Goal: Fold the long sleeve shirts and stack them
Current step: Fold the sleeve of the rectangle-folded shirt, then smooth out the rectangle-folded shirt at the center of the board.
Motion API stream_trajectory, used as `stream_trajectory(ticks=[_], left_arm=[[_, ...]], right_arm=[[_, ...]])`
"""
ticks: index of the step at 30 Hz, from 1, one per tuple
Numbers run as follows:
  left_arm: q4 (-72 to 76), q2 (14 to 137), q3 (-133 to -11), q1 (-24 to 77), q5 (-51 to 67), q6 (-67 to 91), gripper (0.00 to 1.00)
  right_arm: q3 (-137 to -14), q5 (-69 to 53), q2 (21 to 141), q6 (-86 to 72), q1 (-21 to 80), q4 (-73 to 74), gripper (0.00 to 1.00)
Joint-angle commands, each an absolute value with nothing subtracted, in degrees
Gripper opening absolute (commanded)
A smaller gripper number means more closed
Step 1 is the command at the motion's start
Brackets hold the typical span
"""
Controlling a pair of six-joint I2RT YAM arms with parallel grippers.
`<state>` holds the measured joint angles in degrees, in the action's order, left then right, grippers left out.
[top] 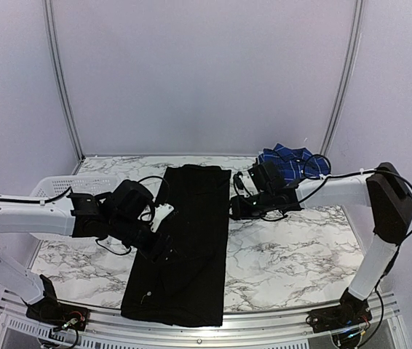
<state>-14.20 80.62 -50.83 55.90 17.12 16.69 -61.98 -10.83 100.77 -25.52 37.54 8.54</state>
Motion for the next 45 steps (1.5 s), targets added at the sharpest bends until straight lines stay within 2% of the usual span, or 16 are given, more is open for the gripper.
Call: stream_trajectory(ticks=[1, 10, 17, 22, 27, 36, 40, 45], left_arm=[[-13.6, 76.8, -49.8, 56.2, 13.4, 18.0, 0.75], [-15.1, 77.6, -47.1, 56.1, 3.8, 24.3, 0.68], [-20.6, 80.9, -47.1, 56.1, -7.7, 31.0, 0.49], [-21.6, 86.1, -48.9, 57.3, -2.7, 30.9, 0.31], [-21.5, 86.6, -51.1, 61.7, 5.6, 28.4, 0.22], [-20.5, 86.5, -51.9, 67.9, 20.1, 23.3, 0.21], [-20.6, 84.6, -52.3, 67.9, 16.8, 22.7, 0.23], [-20.7, 82.8, -54.5, 63.6, 4.6, 26.1, 0.27]], right_arm=[[-60.3, -9.8, 97.7, -24.1, 41.1, 8.8, 0.48], [-61.2, -7.1, 98.4, -24.8, 50.4, 11.4, 0.47], [-60.0, -4.9, 97.5, -26.5, 51.9, 11.9, 0.45], [-59.1, -3.8, 95.7, -26.9, 51.9, 12.6, 0.44], [-58.5, -0.4, 93.3, -26.5, 51.9, 15.5, 0.44], [-58.9, 3.2, 92.3, -25.6, 51.1, 17.0, 0.45], [-59.9, 3.4, 93.0, -25.3, 49.9, 16.5, 0.45], [-61.8, -1.6, 94.9, -25.9, 44.1, 11.0, 0.45]])
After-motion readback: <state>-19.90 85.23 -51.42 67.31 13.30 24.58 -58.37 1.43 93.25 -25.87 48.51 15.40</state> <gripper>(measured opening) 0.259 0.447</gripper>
